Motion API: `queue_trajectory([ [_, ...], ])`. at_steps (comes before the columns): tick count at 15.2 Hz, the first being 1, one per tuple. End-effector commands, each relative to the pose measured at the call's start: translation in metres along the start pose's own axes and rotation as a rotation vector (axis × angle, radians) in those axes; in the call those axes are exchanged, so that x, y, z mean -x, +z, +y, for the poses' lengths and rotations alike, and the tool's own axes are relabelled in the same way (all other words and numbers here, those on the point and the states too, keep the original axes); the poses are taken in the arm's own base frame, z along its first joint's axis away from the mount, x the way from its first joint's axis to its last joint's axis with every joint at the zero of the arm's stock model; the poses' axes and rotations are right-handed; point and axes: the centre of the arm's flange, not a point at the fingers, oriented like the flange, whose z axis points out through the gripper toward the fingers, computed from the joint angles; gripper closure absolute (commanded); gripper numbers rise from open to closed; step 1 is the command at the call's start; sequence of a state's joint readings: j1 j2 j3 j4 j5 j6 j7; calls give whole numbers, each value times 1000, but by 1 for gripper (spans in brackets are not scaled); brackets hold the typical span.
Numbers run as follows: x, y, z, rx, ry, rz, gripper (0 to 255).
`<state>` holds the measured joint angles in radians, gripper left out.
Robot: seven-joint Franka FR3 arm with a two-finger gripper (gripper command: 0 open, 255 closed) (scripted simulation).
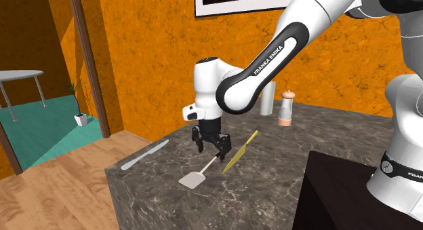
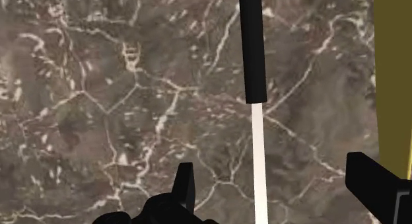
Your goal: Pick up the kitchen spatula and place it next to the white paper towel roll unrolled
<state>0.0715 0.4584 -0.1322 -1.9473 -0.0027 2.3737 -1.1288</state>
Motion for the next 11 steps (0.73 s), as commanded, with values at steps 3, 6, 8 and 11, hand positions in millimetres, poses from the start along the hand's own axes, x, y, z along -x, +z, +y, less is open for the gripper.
queue_trajectory([
  [3, 0, 19, 0, 1, -1, 0, 0],
  [6, 0, 19, 0, 1, -1, 0, 0],
  [8, 0, 19, 0, 1, -1, 0, 0],
  [11, 0, 18, 0, 1, -1, 0, 255],
])
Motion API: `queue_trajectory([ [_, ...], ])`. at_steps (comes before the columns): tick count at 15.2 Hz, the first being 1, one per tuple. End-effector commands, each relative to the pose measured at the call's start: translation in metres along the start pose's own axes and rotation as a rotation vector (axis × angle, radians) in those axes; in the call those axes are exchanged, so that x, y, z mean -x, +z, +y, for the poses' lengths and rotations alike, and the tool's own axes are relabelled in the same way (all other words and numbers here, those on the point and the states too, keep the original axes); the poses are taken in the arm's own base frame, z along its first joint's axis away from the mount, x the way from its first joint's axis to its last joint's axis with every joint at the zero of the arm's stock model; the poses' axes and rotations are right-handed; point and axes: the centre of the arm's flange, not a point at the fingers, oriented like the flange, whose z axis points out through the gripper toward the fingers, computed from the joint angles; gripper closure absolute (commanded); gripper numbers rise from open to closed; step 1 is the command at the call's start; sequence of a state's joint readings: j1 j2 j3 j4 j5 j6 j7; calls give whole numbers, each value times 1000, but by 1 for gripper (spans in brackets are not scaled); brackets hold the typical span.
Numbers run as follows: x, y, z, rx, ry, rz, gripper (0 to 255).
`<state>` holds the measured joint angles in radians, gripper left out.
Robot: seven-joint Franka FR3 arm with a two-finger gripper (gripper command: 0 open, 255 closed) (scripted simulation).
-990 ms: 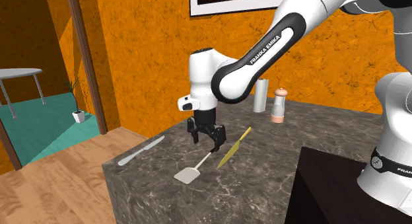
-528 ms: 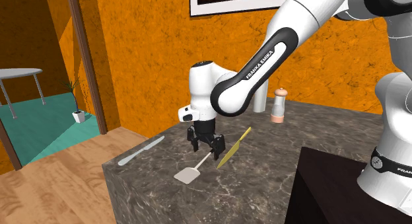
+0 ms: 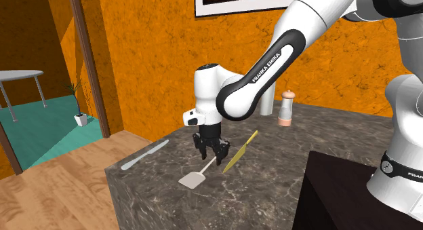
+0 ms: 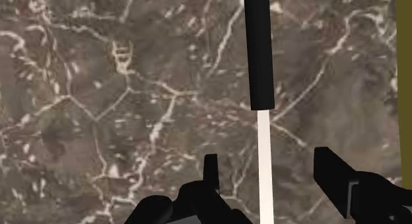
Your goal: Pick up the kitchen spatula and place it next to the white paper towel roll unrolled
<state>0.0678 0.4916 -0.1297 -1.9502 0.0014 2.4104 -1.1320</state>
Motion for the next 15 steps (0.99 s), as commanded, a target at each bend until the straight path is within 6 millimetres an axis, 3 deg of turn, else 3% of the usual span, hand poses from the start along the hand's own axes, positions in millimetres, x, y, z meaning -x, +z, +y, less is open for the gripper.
queue_trajectory([
  [1, 0, 0, 0, 0, 0, 0, 255],
  [9, 0, 0, 0, 0, 0, 0, 255],
  [15, 2, -32, 0, 0, 0, 0, 255],
])
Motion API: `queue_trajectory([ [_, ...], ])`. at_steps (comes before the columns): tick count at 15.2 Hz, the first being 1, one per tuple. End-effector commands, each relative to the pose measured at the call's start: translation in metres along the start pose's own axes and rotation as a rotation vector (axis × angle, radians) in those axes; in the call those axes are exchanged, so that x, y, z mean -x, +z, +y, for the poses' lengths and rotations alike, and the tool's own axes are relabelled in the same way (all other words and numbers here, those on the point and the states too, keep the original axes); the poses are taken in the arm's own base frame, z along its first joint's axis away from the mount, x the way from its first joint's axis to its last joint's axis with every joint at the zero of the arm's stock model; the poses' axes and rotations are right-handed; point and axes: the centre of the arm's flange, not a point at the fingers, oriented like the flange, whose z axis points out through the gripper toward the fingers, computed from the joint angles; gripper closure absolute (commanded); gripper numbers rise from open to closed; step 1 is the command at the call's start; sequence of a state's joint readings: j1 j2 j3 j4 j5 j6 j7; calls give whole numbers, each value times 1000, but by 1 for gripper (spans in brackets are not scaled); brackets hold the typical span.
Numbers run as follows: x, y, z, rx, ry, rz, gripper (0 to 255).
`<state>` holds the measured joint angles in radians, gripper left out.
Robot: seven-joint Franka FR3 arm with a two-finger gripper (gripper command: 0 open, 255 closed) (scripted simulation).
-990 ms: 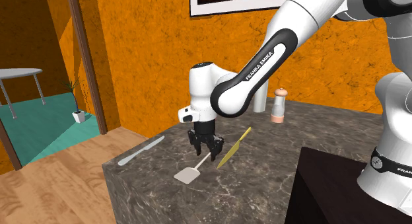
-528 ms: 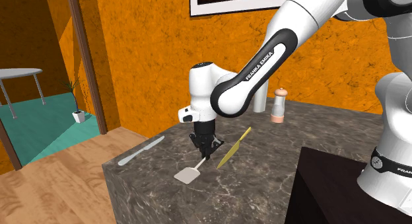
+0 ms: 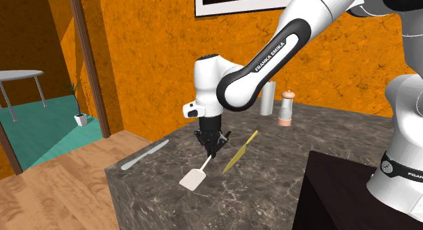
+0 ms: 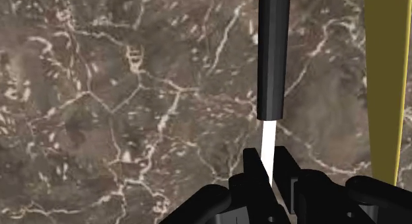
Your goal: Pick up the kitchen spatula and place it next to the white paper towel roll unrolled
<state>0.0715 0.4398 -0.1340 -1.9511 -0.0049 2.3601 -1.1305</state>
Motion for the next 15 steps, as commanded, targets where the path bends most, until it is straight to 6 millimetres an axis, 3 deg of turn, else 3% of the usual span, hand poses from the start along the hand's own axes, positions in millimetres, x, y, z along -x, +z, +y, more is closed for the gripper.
queue_trajectory([
  [1, 0, -10, 1, 0, 0, 0, 255],
  [15, 5, -83, 1, 0, 0, 0, 255],
])
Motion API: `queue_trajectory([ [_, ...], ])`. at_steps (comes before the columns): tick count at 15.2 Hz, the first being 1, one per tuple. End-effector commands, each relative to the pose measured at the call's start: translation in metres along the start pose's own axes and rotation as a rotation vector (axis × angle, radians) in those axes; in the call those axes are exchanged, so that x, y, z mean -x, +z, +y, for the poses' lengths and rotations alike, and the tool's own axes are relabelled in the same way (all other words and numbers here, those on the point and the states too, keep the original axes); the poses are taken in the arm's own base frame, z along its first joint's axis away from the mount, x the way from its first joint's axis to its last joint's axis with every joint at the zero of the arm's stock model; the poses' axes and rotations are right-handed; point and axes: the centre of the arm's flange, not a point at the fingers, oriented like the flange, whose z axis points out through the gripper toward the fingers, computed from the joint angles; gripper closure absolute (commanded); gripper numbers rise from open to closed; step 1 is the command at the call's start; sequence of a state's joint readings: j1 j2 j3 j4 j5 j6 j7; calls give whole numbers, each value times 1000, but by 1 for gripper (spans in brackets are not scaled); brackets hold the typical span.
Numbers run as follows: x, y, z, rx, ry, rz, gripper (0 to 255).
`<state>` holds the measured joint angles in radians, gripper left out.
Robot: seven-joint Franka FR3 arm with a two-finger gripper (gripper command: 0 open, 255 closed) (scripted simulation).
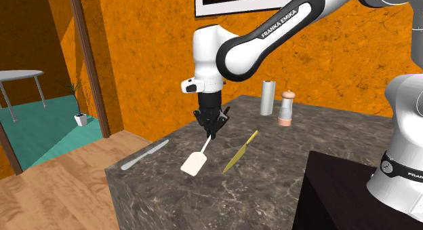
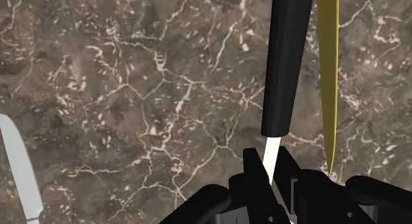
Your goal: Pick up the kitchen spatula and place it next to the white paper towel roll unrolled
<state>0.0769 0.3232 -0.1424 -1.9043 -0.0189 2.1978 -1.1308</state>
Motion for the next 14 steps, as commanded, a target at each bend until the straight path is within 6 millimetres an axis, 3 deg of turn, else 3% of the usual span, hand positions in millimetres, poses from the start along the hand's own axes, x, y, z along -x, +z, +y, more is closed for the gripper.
queue_trajectory([
  [1, 0, -11, -1, 0, 0, 0, 255],
  [14, 4, -80, -1, 0, 0, 0, 255],
])
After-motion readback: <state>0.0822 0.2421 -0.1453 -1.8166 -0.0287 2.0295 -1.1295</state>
